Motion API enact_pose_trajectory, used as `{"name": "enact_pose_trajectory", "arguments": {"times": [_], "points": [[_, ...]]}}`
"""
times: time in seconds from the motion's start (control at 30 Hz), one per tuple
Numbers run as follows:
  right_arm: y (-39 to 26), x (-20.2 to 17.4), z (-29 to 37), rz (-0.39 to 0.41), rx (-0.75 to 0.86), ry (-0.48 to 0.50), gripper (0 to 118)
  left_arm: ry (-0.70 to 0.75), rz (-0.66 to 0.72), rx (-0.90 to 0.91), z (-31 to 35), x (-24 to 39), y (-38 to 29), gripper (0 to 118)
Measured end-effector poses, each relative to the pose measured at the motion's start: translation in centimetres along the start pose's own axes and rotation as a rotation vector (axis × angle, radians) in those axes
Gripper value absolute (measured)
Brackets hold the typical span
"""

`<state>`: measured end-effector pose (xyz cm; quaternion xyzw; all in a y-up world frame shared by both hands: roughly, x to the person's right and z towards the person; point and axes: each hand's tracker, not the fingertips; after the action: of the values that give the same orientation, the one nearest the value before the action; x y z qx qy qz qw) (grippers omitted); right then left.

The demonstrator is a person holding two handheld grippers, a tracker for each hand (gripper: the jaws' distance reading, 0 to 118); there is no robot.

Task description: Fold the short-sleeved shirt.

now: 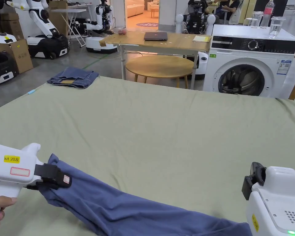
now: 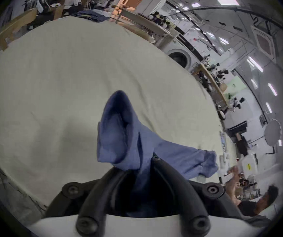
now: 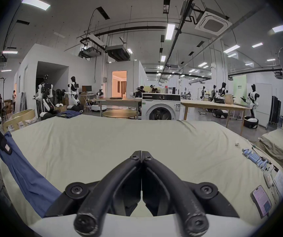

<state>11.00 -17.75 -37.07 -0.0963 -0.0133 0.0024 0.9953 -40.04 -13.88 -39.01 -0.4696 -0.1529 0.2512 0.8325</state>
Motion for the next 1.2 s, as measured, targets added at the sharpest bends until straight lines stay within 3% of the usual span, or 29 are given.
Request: {"name": "enact_pose_trajectory", "arguments": {"times": [0.17,0.37,0.83,0.9,1.03,1.2], "points": [[-0.3,-0.1,0.1,0.006,-0.011,0.005,0,-0.222,0.019,-0.019,-1.1,0.8,0.5,4],[-0.4,0.0,0.3,0.01,-0.023,0.002,0,-0.302,-0.04,-0.117,-6.0,5.1,0.3,4],[-1.1,1.6,1.0,0.007,-0.054,-0.036,0,0.019,-0.143,-0.381,-21.6,12.1,-5.1,4],[-1.1,1.7,1.0,0.006,-0.059,-0.039,0,0.027,-0.133,-0.368,-21.7,12.5,-5.6,10],[-1.2,1.7,1.0,0.007,-0.064,-0.041,0,-0.031,-0.118,-0.378,-20.7,12.9,-5.0,47],[-1.0,1.5,1.2,0.011,-0.058,-0.033,0,-0.091,-0.171,-0.347,-18.0,14.4,-4.5,49]]}}
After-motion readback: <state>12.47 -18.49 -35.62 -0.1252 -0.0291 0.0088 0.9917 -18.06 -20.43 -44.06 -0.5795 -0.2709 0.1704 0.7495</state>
